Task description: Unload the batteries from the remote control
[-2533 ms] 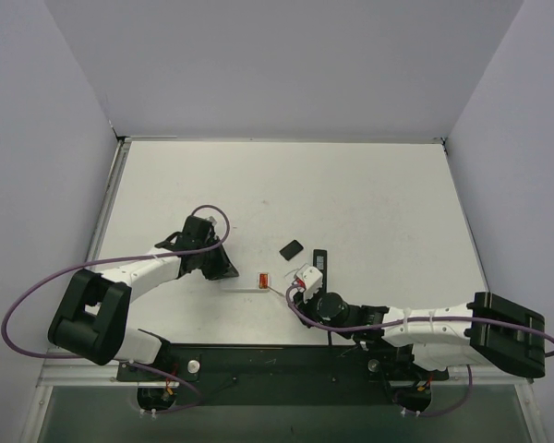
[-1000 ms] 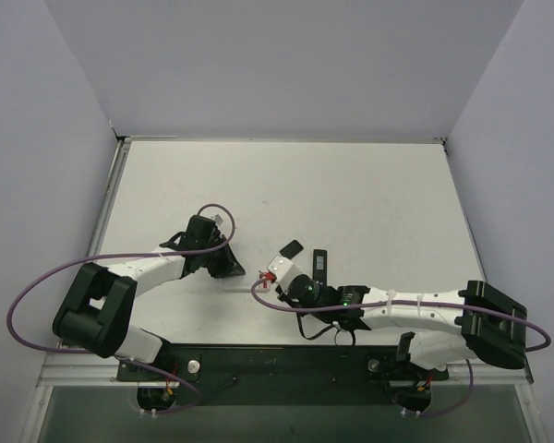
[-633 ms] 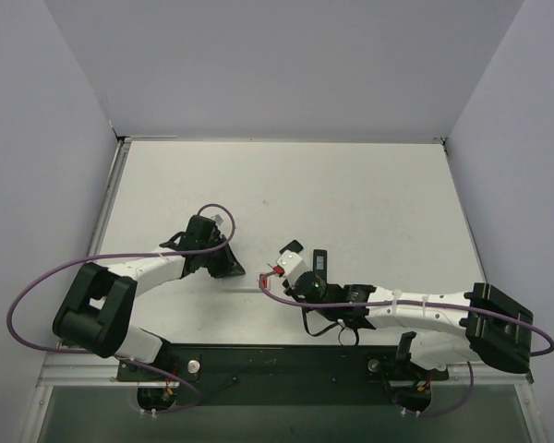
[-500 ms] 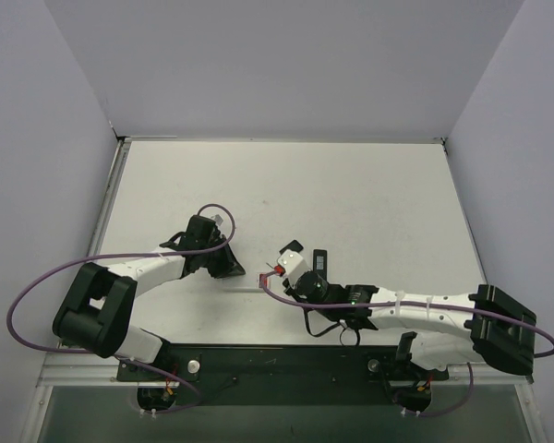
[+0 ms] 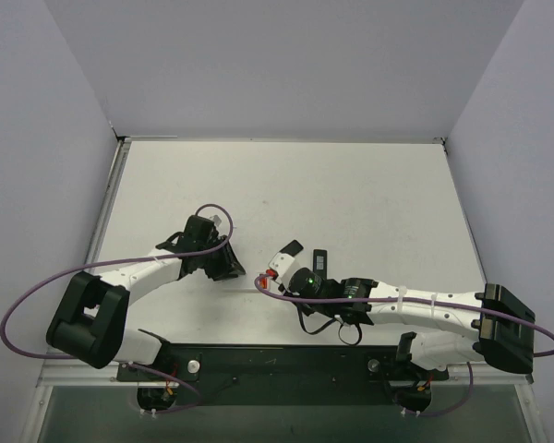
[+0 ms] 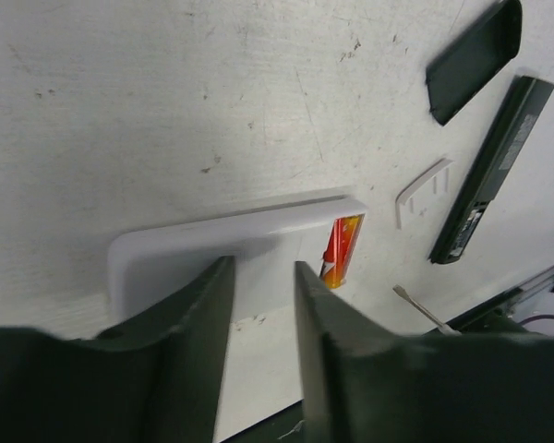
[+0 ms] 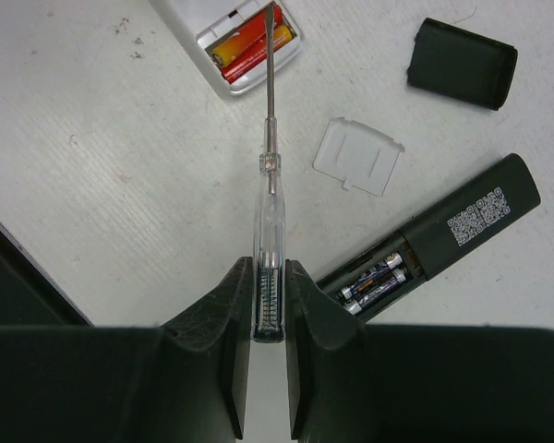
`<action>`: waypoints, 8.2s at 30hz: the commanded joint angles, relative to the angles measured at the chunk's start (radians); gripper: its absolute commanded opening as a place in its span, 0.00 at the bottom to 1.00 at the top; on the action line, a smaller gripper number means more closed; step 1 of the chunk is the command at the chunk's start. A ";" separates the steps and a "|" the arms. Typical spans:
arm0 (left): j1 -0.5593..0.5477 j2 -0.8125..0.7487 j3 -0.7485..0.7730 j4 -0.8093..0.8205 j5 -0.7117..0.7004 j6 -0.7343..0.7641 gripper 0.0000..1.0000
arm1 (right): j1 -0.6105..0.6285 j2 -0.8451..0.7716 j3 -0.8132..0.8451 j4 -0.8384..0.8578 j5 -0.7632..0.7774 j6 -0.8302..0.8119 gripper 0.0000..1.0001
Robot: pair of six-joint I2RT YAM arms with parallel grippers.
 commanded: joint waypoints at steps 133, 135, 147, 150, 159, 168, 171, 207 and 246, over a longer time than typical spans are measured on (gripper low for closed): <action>-0.021 -0.211 -0.304 0.487 -0.495 -0.624 0.00 | -0.131 0.072 0.068 0.046 -0.130 -0.012 0.00; -0.023 -0.220 -0.313 0.499 -0.496 -0.613 0.00 | -0.134 0.103 0.086 0.037 -0.113 -0.014 0.00; -0.032 -0.248 -0.384 0.550 -0.503 -0.608 0.00 | -0.140 0.212 0.195 0.029 -0.044 -0.015 0.00; -0.037 -0.250 -0.384 0.548 -0.506 -0.608 0.00 | -0.140 0.252 0.230 -0.031 -0.018 -0.018 0.00; -0.081 -0.305 -0.393 0.599 -0.552 -0.532 0.00 | -0.128 0.284 0.293 -0.052 -0.023 -0.030 0.00; -0.130 -0.371 -0.385 0.541 -0.645 -0.467 0.00 | -0.133 0.203 0.192 0.074 -0.127 -0.015 0.00; -0.133 -0.388 -0.385 0.524 -0.664 -0.463 0.00 | -0.142 0.160 0.145 0.106 -0.138 -0.003 0.00; -0.208 -0.434 -0.341 0.416 -0.757 -0.453 0.00 | -0.139 0.243 0.198 0.078 -0.134 0.062 0.00; -0.175 -0.470 -0.083 -0.117 -0.748 -0.736 0.00 | -0.142 0.073 0.126 -0.018 -0.062 0.108 0.00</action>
